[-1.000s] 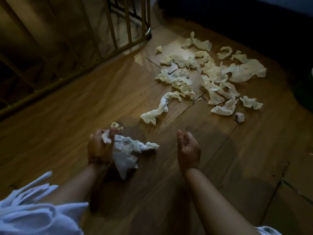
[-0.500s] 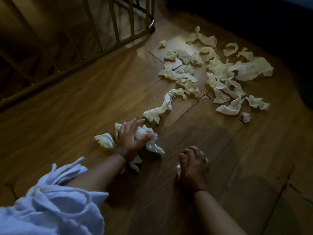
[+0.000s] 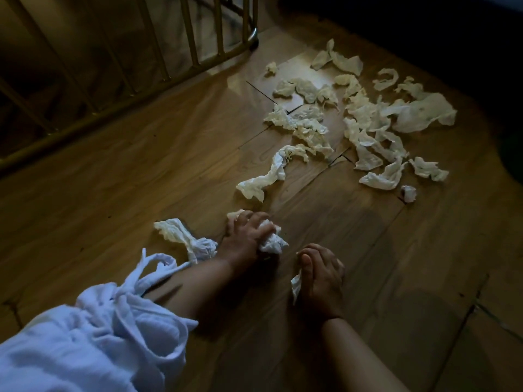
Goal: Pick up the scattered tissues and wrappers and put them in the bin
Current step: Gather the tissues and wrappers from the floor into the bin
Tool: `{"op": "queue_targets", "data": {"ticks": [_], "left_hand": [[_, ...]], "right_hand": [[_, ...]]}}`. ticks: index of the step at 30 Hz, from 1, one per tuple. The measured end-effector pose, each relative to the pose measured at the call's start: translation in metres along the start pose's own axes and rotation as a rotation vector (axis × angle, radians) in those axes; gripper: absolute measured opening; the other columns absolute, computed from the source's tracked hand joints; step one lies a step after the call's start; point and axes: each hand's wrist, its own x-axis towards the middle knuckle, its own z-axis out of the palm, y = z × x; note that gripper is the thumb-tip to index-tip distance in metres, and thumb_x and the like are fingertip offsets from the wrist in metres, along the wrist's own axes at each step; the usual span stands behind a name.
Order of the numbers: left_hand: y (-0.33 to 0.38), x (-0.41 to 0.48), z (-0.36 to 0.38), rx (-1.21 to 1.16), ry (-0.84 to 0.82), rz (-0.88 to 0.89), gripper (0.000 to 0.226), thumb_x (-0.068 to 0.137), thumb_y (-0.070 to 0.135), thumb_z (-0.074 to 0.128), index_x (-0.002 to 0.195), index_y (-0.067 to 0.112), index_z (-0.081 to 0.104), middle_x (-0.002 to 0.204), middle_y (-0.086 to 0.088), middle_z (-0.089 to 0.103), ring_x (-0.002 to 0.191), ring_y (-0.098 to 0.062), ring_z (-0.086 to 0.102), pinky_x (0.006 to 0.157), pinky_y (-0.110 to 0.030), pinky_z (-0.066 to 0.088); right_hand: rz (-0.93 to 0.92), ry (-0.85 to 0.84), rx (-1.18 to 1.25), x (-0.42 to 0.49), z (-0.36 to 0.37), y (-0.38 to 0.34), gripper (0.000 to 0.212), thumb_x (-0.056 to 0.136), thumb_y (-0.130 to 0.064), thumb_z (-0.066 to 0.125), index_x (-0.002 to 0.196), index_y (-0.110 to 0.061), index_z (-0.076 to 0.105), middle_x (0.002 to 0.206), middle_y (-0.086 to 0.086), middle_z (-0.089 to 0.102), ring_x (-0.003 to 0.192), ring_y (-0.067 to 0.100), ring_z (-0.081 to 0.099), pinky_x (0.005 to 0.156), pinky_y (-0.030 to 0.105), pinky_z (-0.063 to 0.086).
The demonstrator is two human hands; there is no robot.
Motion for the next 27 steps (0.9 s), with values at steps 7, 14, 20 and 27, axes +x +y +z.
{"op": "queue_targets", "data": {"ticks": [7, 14, 20, 27], "left_hand": [[-0.001, -0.035, -0.027, -0.877, 0.439, -0.213, 0.013, 0.088, 0.034, 0.058, 0.082, 0.023, 0.058, 0.076, 0.002, 0.063, 0.070, -0.012, 0.061, 0.064, -0.029, 0.050], [-0.083, -0.068, -0.020, -0.703, 0.686, -0.778, 0.064, 0.090, 0.059, 0.031, 0.066, 0.009, 0.065, 0.076, -0.024, 0.065, 0.078, -0.036, 0.063, 0.075, -0.043, 0.046], [-0.104, -0.051, 0.004, -0.412, 0.677, -0.496, 0.040, 0.084, 0.031, 0.042, 0.114, 0.007, 0.056, 0.124, -0.021, 0.055, 0.120, -0.040, 0.047, 0.102, -0.052, 0.037], [-0.055, -0.072, 0.006, -0.323, 0.415, -0.285, 0.072, 0.079, 0.067, 0.027, 0.141, 0.032, 0.034, 0.149, -0.002, 0.036, 0.140, -0.025, 0.025, 0.114, -0.041, 0.017]], "right_hand": [[-0.014, 0.085, 0.026, 0.001, 0.004, 0.002, 0.068, 0.094, -0.057, 0.012, 0.089, -0.016, 0.066, 0.104, 0.006, 0.065, 0.107, 0.011, 0.045, 0.091, 0.026, 0.026], [-0.062, 0.071, 0.021, 0.002, 0.003, 0.007, 0.071, 0.094, -0.058, 0.011, 0.089, -0.014, 0.066, 0.102, 0.007, 0.065, 0.106, 0.021, 0.052, 0.091, 0.031, 0.028], [-0.064, -0.040, 0.008, 0.000, -0.001, 0.005, 0.070, 0.091, -0.064, 0.014, 0.100, -0.015, 0.064, 0.111, 0.005, 0.063, 0.110, 0.025, 0.056, 0.096, 0.032, 0.033], [-0.316, -0.423, -0.278, -0.014, -0.006, -0.001, 0.068, 0.082, -0.076, 0.018, 0.142, -0.045, 0.014, 0.153, -0.004, 0.026, 0.142, 0.013, 0.015, 0.118, 0.043, 0.011]]}}
